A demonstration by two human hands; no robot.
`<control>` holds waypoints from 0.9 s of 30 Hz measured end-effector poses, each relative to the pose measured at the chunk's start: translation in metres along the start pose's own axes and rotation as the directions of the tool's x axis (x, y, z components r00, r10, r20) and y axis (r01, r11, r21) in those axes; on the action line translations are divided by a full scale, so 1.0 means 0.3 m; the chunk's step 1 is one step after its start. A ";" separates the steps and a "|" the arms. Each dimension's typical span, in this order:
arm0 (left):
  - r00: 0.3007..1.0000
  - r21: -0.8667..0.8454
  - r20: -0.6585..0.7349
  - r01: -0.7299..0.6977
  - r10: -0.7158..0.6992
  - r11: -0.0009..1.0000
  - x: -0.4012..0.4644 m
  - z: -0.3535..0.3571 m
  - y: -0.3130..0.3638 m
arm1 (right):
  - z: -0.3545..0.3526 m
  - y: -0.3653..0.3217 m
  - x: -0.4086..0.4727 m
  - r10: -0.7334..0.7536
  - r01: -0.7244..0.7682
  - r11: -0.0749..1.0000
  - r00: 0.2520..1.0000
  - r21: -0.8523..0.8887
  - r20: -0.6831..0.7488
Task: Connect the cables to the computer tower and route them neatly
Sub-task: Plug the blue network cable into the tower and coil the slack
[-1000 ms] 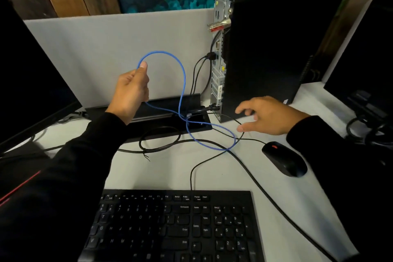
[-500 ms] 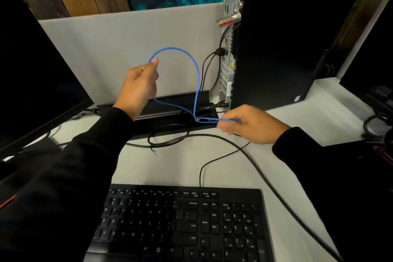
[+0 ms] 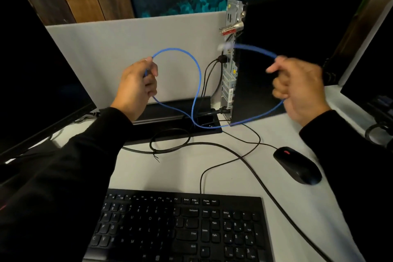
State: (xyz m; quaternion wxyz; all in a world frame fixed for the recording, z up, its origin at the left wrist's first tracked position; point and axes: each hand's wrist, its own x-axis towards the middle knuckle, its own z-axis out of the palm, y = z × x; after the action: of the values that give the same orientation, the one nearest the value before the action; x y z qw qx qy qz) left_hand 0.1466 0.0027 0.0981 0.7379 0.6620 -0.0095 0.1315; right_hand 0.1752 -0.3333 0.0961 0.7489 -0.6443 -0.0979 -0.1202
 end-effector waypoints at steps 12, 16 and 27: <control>0.992 -0.121 -0.125 -0.029 0.014 0.992 0.053 -0.029 0.019 | -0.160 -0.030 0.088 -0.280 0.194 0.924 0.930 -0.329 -0.237; 0.992 -0.014 0.095 -0.080 0.081 0.997 0.000 0.007 0.005 | -0.180 0.149 0.053 -0.266 0.175 0.835 0.958 -0.522 -0.103; 0.858 0.436 0.462 -0.441 0.225 0.785 -0.066 0.166 0.124 | 0.260 -0.016 -0.135 -0.301 0.477 0.667 0.875 -0.572 0.378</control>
State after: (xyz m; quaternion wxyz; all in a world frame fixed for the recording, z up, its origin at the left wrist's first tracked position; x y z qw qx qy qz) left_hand 0.1279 -0.0464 0.1366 0.4746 0.8382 -0.2368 0.1271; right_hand 0.1359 -0.2545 0.1002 0.4156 -0.8363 -0.2804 -0.2219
